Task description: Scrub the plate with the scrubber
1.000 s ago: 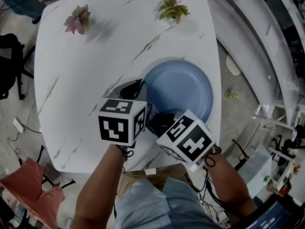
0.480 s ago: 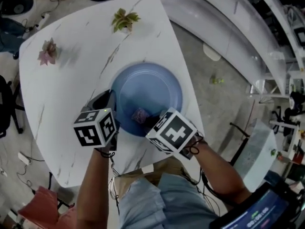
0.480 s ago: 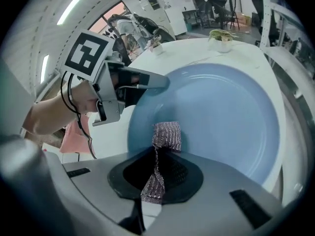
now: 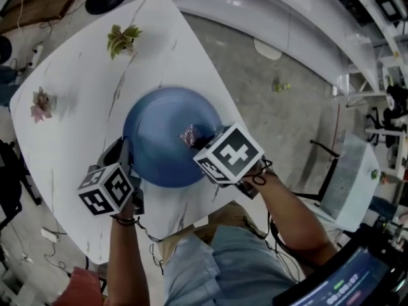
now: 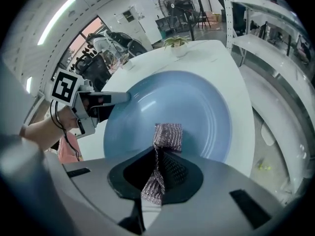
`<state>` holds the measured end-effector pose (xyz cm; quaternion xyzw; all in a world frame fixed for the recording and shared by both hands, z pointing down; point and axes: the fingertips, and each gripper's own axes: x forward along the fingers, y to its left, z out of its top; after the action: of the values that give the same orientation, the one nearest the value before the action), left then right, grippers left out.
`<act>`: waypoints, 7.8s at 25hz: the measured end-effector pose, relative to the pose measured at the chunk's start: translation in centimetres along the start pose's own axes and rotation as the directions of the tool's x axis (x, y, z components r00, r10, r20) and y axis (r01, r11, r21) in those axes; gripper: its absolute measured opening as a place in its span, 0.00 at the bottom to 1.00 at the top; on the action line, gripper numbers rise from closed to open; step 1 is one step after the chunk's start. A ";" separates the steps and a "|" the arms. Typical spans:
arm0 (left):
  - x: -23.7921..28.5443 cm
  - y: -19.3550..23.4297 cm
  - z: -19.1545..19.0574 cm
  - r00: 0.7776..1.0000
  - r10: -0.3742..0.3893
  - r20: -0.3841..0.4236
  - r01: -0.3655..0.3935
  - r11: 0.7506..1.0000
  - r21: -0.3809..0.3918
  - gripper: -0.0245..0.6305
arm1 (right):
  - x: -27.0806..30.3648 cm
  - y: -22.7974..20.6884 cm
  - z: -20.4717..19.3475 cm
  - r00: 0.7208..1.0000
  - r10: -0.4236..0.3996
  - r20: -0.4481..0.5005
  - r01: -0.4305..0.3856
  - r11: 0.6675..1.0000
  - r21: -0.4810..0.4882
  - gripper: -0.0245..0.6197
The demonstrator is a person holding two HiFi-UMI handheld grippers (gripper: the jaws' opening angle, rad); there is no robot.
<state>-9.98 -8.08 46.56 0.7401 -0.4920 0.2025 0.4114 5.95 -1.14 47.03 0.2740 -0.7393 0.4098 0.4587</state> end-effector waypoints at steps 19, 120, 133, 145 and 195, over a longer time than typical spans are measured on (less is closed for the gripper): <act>0.3 -0.8 -0.3 0.996 -0.032 -0.082 0.034 0.999 0.017 0.06 | 0.6 -4.0 8.4 0.997 0.025 -0.070 -0.034 0.990 -0.135 0.11; 0.9 -1.0 -0.8 0.984 -0.114 -0.135 0.115 0.993 -0.002 0.06 | 4.4 9.3 2.9 0.937 0.265 -0.227 -0.308 0.935 -0.178 0.11; 0.9 -0.7 -0.8 0.986 -0.103 -0.130 0.104 0.995 0.002 0.06 | 1.8 5.0 -1.6 0.957 0.202 -0.210 -0.227 0.968 -0.106 0.11; 0.8 -1.1 -0.7 0.985 -0.103 -0.140 0.105 0.994 0.010 0.06 | -0.4 -2.3 1.3 0.989 0.083 -0.120 -0.090 0.995 -0.049 0.11; 0.8 -0.9 -0.9 0.985 -0.093 -0.143 0.093 0.996 -0.005 0.06 | 0.4 1.0 -0.7 0.972 0.129 -0.197 -0.155 0.980 -0.122 0.11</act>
<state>-8.71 -7.65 47.26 0.7463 -0.4259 0.2360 0.4539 5.30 0.01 47.25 0.1483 -0.7366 0.4139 0.5139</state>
